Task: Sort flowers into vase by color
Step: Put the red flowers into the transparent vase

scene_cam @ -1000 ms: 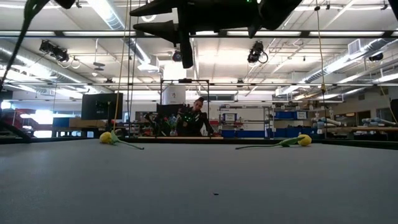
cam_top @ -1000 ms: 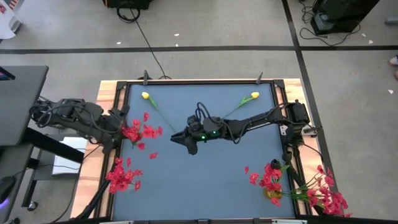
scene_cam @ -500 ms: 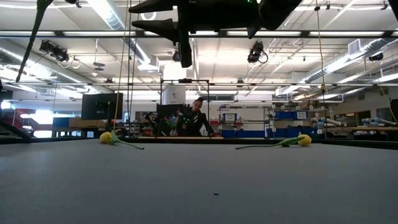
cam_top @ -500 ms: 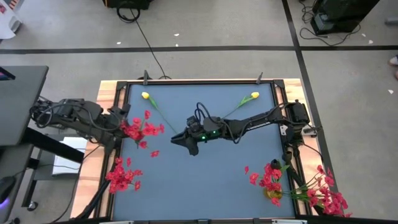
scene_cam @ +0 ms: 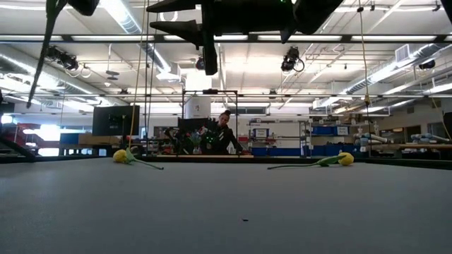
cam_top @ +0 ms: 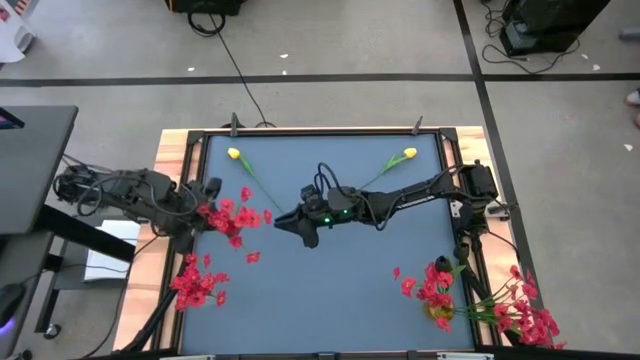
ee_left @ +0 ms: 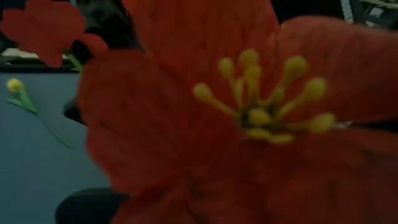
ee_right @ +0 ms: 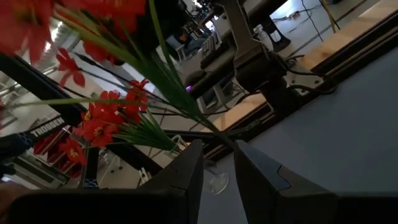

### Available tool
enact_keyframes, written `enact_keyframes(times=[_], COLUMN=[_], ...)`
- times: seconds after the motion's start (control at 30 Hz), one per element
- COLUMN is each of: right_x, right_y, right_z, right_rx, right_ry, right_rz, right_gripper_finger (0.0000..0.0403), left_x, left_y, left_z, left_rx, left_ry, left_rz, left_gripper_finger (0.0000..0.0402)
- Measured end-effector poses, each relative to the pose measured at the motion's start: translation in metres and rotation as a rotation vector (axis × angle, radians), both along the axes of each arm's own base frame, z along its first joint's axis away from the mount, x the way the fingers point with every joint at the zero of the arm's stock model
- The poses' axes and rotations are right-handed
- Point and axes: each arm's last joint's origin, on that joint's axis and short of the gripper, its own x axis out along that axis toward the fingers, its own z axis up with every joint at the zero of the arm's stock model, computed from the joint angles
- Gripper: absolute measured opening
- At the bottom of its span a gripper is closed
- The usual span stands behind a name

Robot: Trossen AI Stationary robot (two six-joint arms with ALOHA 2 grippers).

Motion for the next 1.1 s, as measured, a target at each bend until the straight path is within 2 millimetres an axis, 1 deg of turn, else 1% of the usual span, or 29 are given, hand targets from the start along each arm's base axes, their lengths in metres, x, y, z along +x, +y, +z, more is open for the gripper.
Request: enact_keyframes(times=[0.07, 0.2, 0.43, 0.6, 0.7, 0.83, 0.9, 0.97, 1.03, 1.1], right_x=[0.0, 0.0, 0.001, 0.001, 0.0, 0.0, 0.0, 0.0, 0.0, 0.0], right_y=[-0.001, -0.006, -0.013, -0.015, -0.016, -0.017, -0.017, -0.015, -0.013, -0.012], right_z=[0.0, 0.0, 0.0, 0.0, 0.0, 0.0, 0.0, 0.0, 0.0, 0.0], right_rx=[0.001, 0.022, 0.046, 0.069, 0.094, 0.114, 0.125, 0.13, 0.133, 0.136], right_ry=[0.0, 0.003, 0.002, 0.001, 0.002, 0.0, -0.001, -0.002, -0.002, -0.003], right_rz=[-0.005, -0.036, -0.128, -0.187, -0.226, -0.266, -0.279, -0.289, -0.292, -0.3], right_gripper_finger=[0.01, 0.01, 0.01, 0.01, 0.01, 0.01, 0.01, 0.01, 0.01, 0.01], left_x=[0.0, -0.007, -0.029, -0.045, -0.056, -0.077, -0.089, -0.099, -0.103, -0.104], left_y=[-0.001, -0.001, -0.001, 0.002, 0.005, 0.011, 0.015, 0.017, 0.017, 0.015], left_z=[-0.004, -0.005, 0.002, 0.005, 0.015, 0.039, 0.048, 0.051, 0.049, 0.048], left_rx=[-0.01, -0.023, -0.085, -0.098, -0.101, -0.106, -0.108, -0.138, -0.168, -0.185], left_ry=[0.006, -0.006, -0.087, -0.151, -0.209, -0.273, -0.247, -0.188, -0.13, -0.118], left_rz=[-0.025, -0.086, -0.314, -0.373, -0.373, -0.353, -0.349, -0.37, -0.417, -0.477], left_gripper_finger=[0.0001, 0.0, 0.0, 0.0, 0.0001, 0.0003, 0.0003, 0.0003, 0.0003, 0.0002])
